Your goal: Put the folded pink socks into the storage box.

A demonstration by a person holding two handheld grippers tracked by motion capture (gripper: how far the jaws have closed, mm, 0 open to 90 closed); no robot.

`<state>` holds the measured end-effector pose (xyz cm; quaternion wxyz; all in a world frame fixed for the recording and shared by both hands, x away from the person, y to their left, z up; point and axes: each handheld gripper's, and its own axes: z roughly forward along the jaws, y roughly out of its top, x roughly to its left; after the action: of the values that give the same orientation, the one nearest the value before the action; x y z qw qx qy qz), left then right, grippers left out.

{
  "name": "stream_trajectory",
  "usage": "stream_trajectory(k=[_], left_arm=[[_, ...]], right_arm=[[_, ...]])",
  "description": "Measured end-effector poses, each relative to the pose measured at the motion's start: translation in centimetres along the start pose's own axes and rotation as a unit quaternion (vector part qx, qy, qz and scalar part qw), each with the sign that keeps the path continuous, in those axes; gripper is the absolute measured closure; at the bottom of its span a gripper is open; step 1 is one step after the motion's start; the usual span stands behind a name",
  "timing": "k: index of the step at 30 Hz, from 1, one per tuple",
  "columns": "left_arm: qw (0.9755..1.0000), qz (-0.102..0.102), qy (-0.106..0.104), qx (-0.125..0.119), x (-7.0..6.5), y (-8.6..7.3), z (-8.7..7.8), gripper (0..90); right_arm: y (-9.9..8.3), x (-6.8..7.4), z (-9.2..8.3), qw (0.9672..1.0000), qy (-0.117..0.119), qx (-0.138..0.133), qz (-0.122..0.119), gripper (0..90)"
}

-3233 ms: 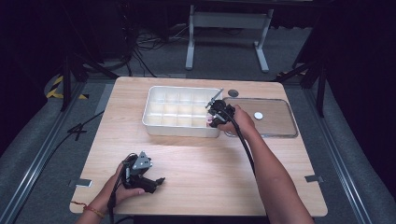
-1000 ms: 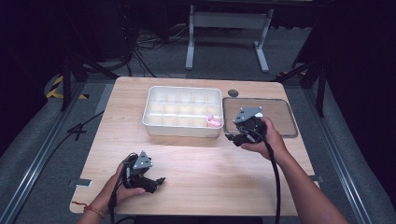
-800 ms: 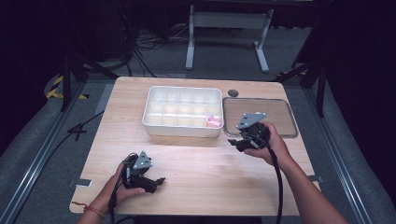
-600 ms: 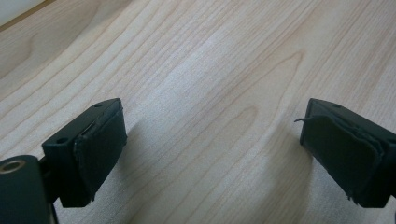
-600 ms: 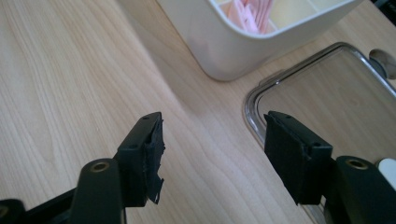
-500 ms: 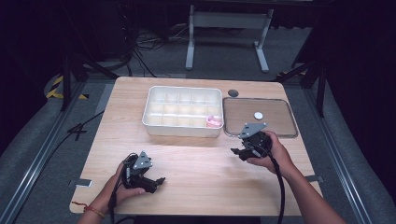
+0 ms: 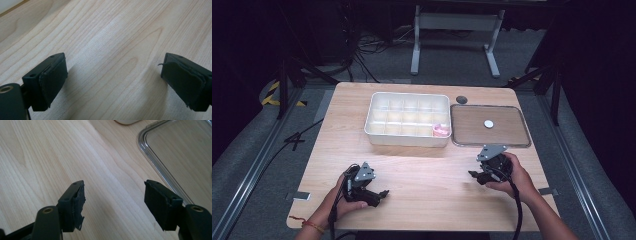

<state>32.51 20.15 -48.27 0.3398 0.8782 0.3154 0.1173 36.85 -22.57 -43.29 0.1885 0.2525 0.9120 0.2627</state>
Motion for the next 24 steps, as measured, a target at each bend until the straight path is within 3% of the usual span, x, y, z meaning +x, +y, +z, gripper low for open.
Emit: stream_trajectory(k=[8,16,20,24], left_arm=[[1.0000,0.000,0.000,0.000,0.0,0.0,0.0,7.1],[1.0000,0.000,0.000,0.000,0.0,0.0,0.0,7.0],[1.0000,-0.001,0.000,0.000,0.0,0.0,0.0,7.0],[1.0000,-0.001,0.000,-0.001,0.0,0.0,0.0,7.1]], right_arm=[[-1.8,-0.1,-0.4,0.9999,-0.004,-0.008,0.011,32.8],[-3.8,-0.3,-0.8,0.9995,0.009,-0.018,0.023,31.8],[-5.2,-0.4,-1.0,0.9986,0.017,-0.019,0.047,28.8],[-6.4,-0.4,-1.5,0.9973,0.029,-0.039,0.055,27.5]])
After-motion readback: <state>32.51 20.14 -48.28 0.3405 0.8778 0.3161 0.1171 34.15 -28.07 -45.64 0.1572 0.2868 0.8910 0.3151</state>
